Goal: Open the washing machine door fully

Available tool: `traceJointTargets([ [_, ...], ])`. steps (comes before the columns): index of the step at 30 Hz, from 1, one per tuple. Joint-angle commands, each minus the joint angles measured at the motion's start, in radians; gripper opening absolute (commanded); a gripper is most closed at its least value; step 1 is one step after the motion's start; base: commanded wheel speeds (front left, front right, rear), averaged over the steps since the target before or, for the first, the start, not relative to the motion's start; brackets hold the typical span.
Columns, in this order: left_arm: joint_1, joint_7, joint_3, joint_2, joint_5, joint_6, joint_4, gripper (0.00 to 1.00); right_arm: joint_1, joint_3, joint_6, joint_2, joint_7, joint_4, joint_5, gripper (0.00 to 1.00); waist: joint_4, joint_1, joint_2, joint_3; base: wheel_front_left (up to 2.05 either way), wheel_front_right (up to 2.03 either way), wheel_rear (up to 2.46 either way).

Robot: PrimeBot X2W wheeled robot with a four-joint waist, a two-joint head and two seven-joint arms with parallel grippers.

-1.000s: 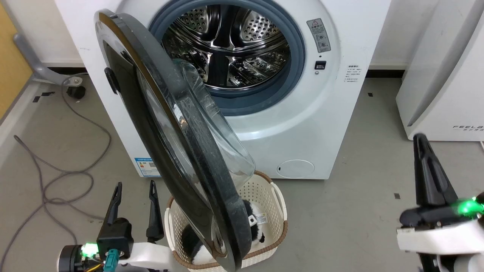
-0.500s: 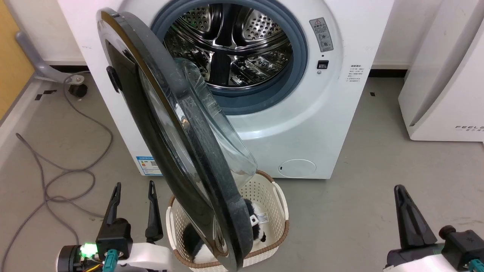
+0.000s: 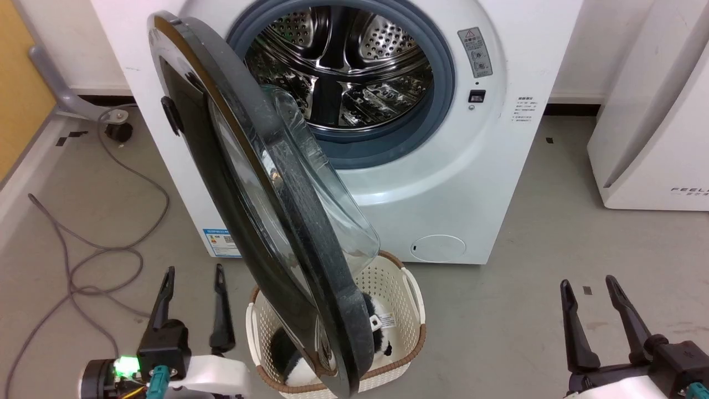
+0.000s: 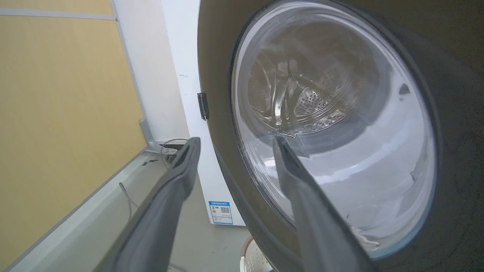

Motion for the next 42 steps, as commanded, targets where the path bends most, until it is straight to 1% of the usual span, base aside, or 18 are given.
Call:
traceJointTargets([
  [1, 0.005, -0.005, 0.009, 0.004, -0.002, 0.005, -0.009, 0.35, 0.011, 0.001, 0.005, 0.006, -0.004, 0.003, -0.003, 1.0, 0.002, 0.0, 0.0, 0.0, 0.0, 0.0, 0.0],
  [2, 0.003, -0.005, 0.011, 0.004, -0.003, 0.006, -0.012, 0.0, 0.011, 0.002, 0.005, 0.006, -0.004, 0.003, -0.008, 1.0, 0.003, 0.0, 0.0, -0.001, 0.0, 0.0, 0.0],
  [7, -0.009, -0.005, 0.025, 0.007, -0.002, 0.014, -0.056, 0.0, 0.016, 0.002, 0.005, 0.006, -0.004, 0.001, -0.017, 1.0, 0.01, 0.0, 0.0, -0.003, 0.0, 0.0, 0.0],
  [11, -0.033, -0.005, 0.031, 0.012, 0.001, 0.014, -0.128, 0.0, 0.021, 0.002, 0.005, 0.006, -0.004, -0.002, -0.017, 1.0, 0.016, 0.0, 0.0, -0.005, 0.0, 0.0, 0.0],
  [18, -0.094, -0.005, -0.008, 0.021, 0.009, -0.02, -0.277, 0.0, 0.023, 0.001, 0.005, 0.006, -0.004, -0.024, -0.017, 1.0, 0.021, 0.0, 0.0, -0.009, 0.0, 0.0, 0.0],
  [24, -0.12, -0.005, -0.097, 0.016, 0.029, -0.051, -0.393, 0.0, 0.026, 0.001, 0.005, 0.006, -0.004, -0.03, -0.012, 1.0, 0.016, 0.0, 0.0, -0.014, 0.0, 0.0, 0.0],
  [30, -0.134, -0.005, -0.199, 0.016, 0.05, -0.081, -0.455, 0.0, 0.029, 0.001, 0.005, 0.006, -0.004, -0.029, -0.008, 1.0, 0.012, 0.0, 0.0, -0.019, 0.0, 0.0, 0.0],
  [38, -0.132, -0.005, -0.347, 0.012, 0.058, -0.122, -0.473, 0.0, 0.032, 0.0, 0.005, 0.006, -0.004, -0.026, -0.006, 1.0, 0.013, 0.0, 0.0, -0.024, 0.0, 0.0, 0.0],
  [42, -0.122, -0.005, -0.412, 0.007, 0.054, -0.132, -0.457, 0.0, 0.031, 0.005, 0.005, 0.006, -0.004, -0.026, -0.007, 1.0, 0.013, 0.0, 0.0, -0.025, 0.0, 0.0, 0.0],
])
